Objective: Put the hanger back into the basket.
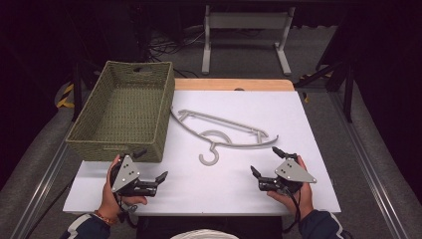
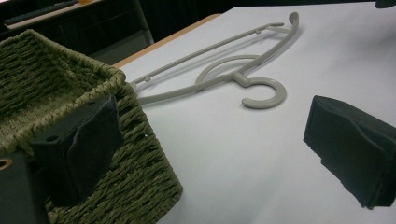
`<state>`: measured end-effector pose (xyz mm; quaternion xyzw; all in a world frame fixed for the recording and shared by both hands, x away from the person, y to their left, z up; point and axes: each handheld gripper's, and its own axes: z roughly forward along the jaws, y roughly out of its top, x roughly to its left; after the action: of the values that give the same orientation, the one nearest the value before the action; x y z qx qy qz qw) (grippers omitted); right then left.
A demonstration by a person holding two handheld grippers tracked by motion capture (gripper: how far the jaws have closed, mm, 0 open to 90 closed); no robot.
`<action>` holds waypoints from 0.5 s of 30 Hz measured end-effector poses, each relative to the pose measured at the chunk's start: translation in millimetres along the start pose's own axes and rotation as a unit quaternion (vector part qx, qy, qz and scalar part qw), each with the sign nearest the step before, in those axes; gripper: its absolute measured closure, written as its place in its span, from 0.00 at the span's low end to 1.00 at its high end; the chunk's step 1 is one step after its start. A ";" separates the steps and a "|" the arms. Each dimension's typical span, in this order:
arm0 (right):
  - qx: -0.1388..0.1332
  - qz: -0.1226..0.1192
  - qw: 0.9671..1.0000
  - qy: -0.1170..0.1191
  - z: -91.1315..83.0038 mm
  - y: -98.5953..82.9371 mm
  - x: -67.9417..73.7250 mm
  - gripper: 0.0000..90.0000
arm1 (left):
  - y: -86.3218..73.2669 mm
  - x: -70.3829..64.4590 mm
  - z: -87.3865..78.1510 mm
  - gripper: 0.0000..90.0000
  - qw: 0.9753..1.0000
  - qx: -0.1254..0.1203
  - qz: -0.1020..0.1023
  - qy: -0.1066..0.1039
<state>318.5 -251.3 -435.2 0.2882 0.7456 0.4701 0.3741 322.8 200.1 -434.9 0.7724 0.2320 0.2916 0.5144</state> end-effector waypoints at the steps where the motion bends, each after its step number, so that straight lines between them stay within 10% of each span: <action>1: 0.005 0.000 1.000 0.002 0.7 -0.4 -0.4 0.11 | -0.2 0.2 -0.8 0.06 1.000 0.000 -0.001 0.000; 15: 0.055 0.007 0.998 0.039 11.0 2.8 -9.6 0.19 | -7.9 4.4 -6.7 0.06 1.000 0.014 -0.011 -0.006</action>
<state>333.2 -252.4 -432.9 0.2948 0.7827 0.4417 0.3247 320.9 210.2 -439.3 0.7786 0.2412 0.2784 0.5081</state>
